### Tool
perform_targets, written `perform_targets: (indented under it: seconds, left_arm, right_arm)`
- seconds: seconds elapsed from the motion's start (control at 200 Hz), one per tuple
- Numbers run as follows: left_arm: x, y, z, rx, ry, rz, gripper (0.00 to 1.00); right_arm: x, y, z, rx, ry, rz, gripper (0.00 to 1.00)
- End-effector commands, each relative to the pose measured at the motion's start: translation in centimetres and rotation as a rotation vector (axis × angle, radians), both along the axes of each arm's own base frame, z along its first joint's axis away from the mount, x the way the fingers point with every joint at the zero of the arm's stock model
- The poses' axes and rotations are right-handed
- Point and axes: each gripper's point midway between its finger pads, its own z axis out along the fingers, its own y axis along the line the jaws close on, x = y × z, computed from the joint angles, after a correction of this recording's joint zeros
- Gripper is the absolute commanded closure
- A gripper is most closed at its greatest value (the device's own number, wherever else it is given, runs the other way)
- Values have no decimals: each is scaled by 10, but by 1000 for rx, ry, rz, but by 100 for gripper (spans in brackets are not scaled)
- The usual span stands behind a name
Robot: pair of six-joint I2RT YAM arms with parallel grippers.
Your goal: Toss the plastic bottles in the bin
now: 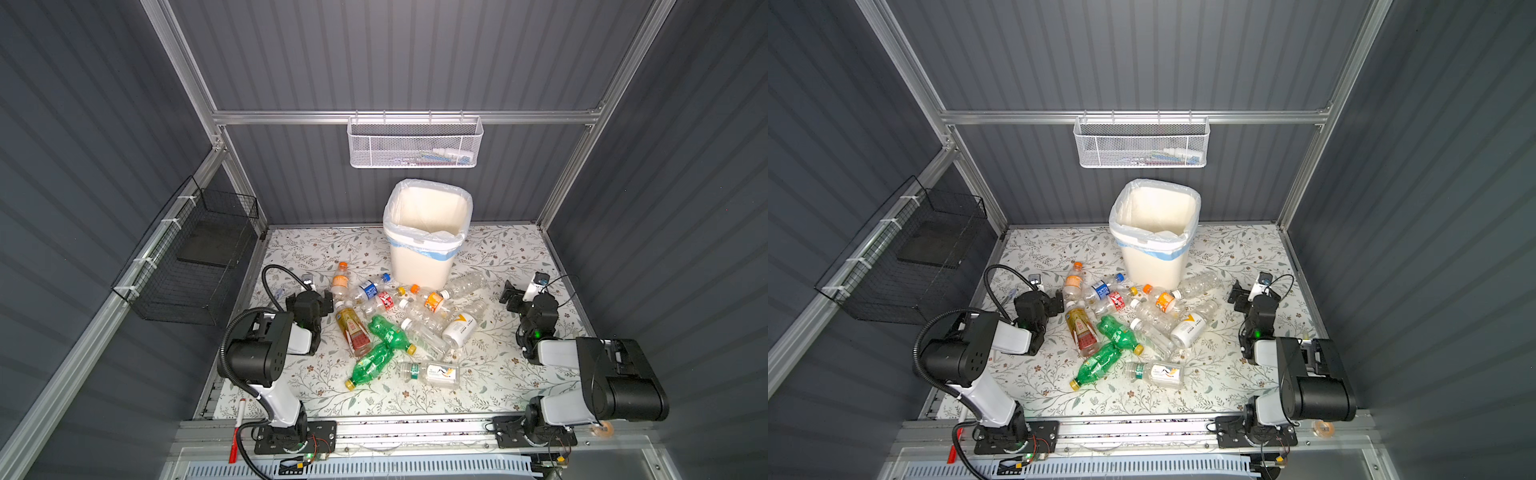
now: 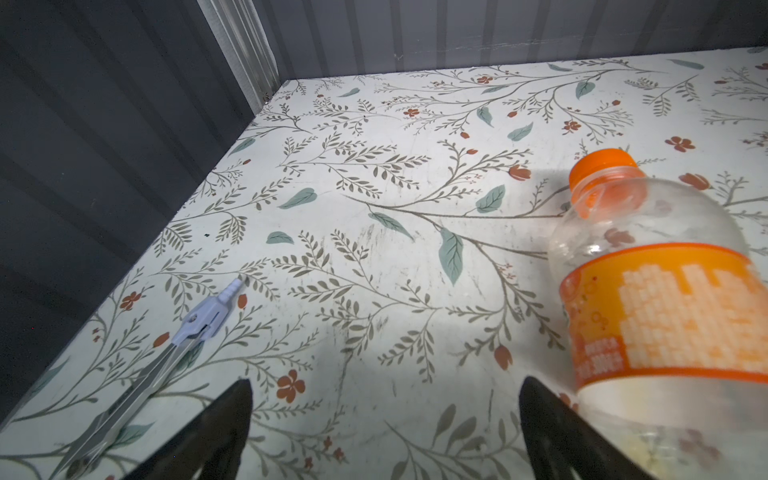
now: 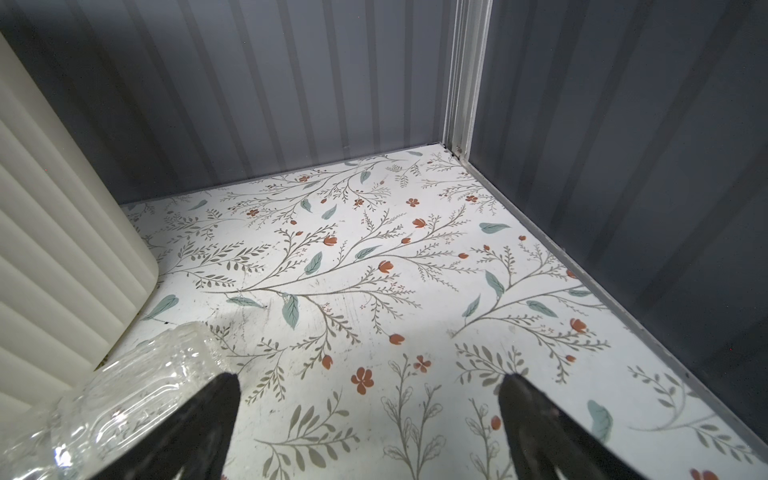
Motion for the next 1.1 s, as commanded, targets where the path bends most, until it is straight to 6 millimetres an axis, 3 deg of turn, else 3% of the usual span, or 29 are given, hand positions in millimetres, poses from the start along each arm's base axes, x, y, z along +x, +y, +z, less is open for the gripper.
perform_targets:
  seconds: [0.0, 0.195, 0.27, 0.405, 0.46, 0.585, 0.655, 0.736, 0.811, 0.996, 1.096]
  left_arm:
    - [6, -1, 9, -2, -26, -11, 0]
    - [6, -1, 10, -2, -29, -10, 1]
    - [6, -1, 10, -3, -31, -11, 6]
    - [5, 4, 32, 4, -34, 20, 10]
    - [4, 7, 47, 4, -35, 36, 10]
    - [6, 14, 79, -53, 12, 117, 10]
    - [9, 12, 88, -94, 70, 138, 10]
    - [12, 7, 97, -160, 106, 143, 10]
    - [11, -3, 99, -224, 134, 121, 10]
    - [6, -21, 94, -333, 179, 68, 8]
    - [6, -27, 90, -354, 206, 40, 8]
  right_arm:
    - [5, 2, 2, -5, -2, 11, 1]
    - [5, 2, 2, -1, -1, 13, 1]
    - [5, 2, 2, -1, -1, 13, 4]
    - [12, 16, 6, -9, 46, 103, 9]
    - [19, 22, 18, -11, 108, 136, 12]
    - [24, 14, 59, 41, 147, 69, 13]
    - [21, 15, 67, 127, 219, 35, 14]
    - [10, 19, 63, 271, 326, -35, 16]
    - [-11, 27, 48, 359, 455, -106, 17]
    - [-65, 75, 12, 495, 685, -148, 19]
    - [-84, 102, 0, 585, 742, -144, 20]
